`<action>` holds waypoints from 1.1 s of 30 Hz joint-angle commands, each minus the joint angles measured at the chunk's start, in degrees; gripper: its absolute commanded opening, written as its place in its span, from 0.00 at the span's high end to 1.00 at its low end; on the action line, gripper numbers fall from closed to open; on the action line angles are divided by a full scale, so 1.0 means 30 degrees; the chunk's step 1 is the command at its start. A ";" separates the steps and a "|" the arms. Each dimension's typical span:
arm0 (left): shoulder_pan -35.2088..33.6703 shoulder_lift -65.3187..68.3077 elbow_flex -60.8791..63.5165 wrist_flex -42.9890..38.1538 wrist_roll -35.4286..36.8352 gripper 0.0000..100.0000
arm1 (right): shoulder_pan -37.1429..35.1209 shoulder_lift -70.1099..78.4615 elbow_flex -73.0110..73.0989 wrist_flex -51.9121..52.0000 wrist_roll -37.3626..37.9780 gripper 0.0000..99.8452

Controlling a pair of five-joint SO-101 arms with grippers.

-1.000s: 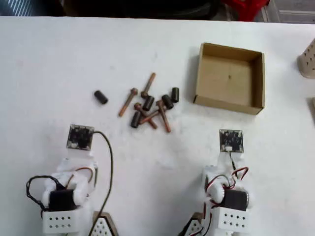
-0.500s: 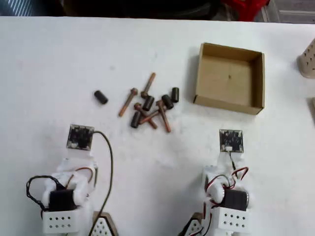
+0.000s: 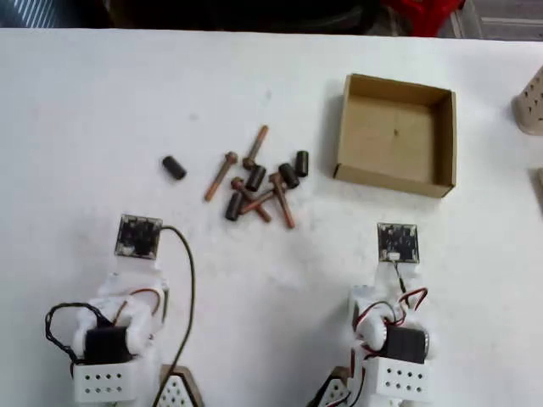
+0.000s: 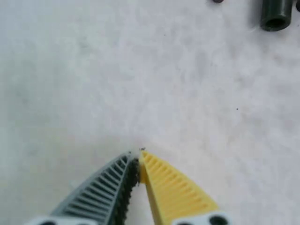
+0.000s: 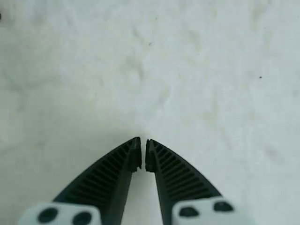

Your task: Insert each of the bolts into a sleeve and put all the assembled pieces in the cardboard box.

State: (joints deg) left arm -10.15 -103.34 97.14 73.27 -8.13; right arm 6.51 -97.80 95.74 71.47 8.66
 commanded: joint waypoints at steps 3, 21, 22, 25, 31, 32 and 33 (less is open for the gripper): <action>-0.0161 -0.0190 -0.0029 0.0059 0.0205 0.98 | -0.0073 -0.0044 0.0088 -0.0278 0.0205 0.98; -0.0249 -0.0190 -0.3048 -0.2168 0.0059 0.96 | 0.1128 -0.0044 0.0059 -0.0220 0.0205 0.98; -0.0337 -0.0190 -0.3311 -0.2432 0.0000 0.94 | 0.1304 -0.0044 0.0000 -0.0220 0.0205 0.98; -0.1714 -0.0073 -0.5392 -0.2696 -0.0322 0.90 | 0.2066 -0.0044 -0.0527 0.0073 0.0205 0.98; -0.2242 0.3707 -1.0051 -0.2725 -0.0264 0.92 | 0.4410 -0.0044 -0.0674 0.0161 0.0205 0.98; -0.2242 0.5289 -1.0872 -0.2755 -0.0264 0.92 | 0.4498 -0.0044 -0.0703 0.0161 0.0205 0.98; -0.2300 0.7165 -1.1722 -0.2696 -0.0176 0.92 | 0.4527 -0.0044 -0.0703 0.0161 0.0205 0.98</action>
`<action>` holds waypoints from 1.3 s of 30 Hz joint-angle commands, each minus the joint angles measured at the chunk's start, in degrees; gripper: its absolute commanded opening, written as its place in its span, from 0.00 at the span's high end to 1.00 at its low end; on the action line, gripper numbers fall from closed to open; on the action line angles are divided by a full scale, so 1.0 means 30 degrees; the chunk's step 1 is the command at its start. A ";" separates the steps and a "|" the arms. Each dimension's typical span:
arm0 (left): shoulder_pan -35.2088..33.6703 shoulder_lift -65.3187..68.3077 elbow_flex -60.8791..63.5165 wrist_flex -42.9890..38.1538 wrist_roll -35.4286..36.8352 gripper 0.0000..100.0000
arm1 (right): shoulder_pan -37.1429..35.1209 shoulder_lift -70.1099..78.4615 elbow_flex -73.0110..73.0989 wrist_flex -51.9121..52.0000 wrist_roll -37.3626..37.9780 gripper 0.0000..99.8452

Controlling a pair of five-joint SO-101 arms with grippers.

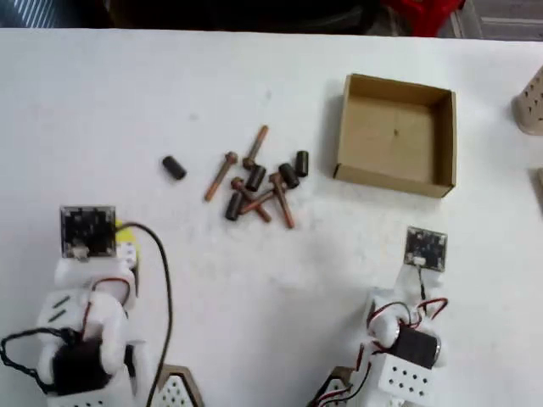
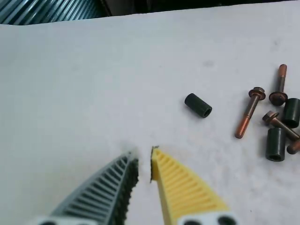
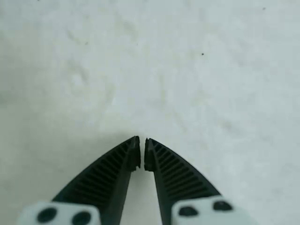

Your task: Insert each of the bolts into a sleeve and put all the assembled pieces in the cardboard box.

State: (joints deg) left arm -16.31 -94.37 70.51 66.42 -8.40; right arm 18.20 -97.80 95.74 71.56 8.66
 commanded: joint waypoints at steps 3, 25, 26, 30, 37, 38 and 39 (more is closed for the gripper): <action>-0.0278 0.9392 -0.4777 -0.0352 0.1055 0.92 | 0.0718 -0.0044 -0.0703 0.0132 0.0205 0.98; -0.3385 1.6278 -0.2579 -0.5363 0.3722 0.92 | -0.4674 0.0308 -0.3106 -0.4059 0.4659 0.90; -0.3355 1.6278 -0.2579 -0.5363 0.3722 0.92 | -0.5026 0.0630 -0.3663 -0.4059 0.4396 0.89; -0.3004 1.6278 -0.2549 -0.5363 0.3722 0.92 | -0.6081 0.4088 -0.6388 -0.3560 0.4190 0.87; -0.3062 1.6278 -0.2549 -0.5509 0.3692 0.92 | -1.0505 1.4432 -1.3568 -0.2095 0.2755 0.87; -0.3062 1.6278 -0.2549 -0.5509 0.3692 0.92 | -1.1385 1.5692 -1.4505 -0.2066 0.1670 0.87; -0.3062 1.6278 -0.2549 -0.5509 0.3692 0.92 | -1.2205 1.6835 -1.5531 -0.2066 0.0498 0.87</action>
State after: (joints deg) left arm -25.89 -45.58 63.30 51.47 2.07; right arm -9.41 -62.37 62.42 64.62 19.47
